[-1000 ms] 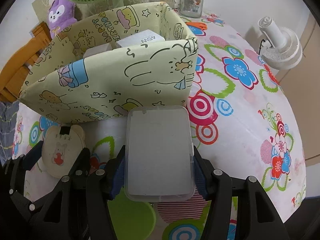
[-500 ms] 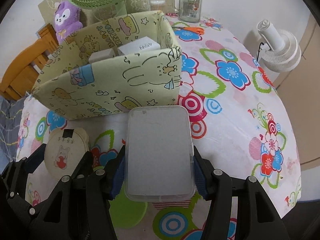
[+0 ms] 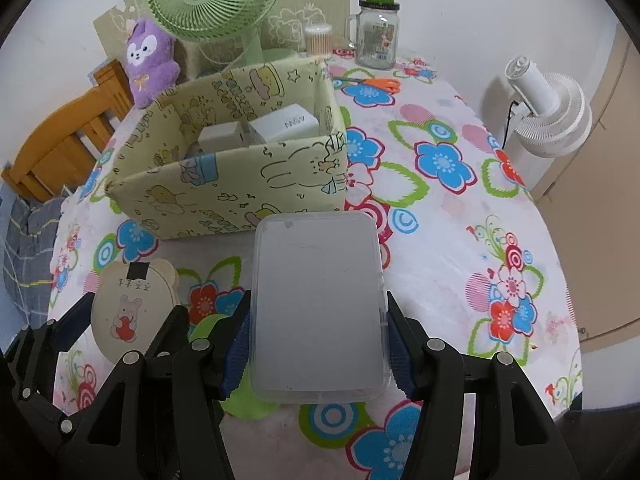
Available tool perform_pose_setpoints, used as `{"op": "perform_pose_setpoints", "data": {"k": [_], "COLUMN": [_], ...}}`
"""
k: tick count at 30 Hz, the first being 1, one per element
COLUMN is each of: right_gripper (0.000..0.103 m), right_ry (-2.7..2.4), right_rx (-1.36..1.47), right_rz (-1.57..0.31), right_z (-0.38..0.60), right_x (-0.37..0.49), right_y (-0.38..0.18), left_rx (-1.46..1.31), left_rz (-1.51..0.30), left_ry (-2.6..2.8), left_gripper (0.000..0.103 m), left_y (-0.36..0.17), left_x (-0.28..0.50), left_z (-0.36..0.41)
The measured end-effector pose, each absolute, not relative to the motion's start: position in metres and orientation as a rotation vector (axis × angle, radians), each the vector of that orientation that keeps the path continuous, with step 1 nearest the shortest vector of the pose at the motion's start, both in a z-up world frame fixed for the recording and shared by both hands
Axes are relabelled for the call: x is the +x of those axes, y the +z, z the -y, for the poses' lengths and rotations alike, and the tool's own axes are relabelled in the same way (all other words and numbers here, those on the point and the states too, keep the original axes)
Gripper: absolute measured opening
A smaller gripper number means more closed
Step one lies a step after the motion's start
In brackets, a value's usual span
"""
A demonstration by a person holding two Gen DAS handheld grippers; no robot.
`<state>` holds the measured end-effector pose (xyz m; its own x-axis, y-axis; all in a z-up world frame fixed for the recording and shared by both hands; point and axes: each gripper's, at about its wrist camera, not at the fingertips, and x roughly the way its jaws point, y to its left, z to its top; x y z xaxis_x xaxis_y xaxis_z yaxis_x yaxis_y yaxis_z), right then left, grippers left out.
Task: Organize rigid objects
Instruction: 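Lift and carry the compact and clear container toward the fabric box with both tools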
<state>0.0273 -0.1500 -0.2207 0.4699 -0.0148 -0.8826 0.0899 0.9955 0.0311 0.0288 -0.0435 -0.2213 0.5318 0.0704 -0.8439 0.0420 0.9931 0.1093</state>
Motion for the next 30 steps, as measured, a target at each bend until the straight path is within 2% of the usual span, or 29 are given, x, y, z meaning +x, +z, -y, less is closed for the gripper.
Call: {"op": "perform_pose_setpoints", "data": {"k": [30], "right_gripper": [0.062], "right_ry": [-0.041], "right_rx": [0.067], "right_rz": [-0.932], "right_z": [0.150], "right_x": [0.009], "right_y": [-0.138], "left_rx": [0.025], "left_rz": [-0.918], "left_ry": [-0.013], "left_gripper": [0.076], "left_y": [-0.149], "left_x": [0.011], "left_z": [0.044]}}
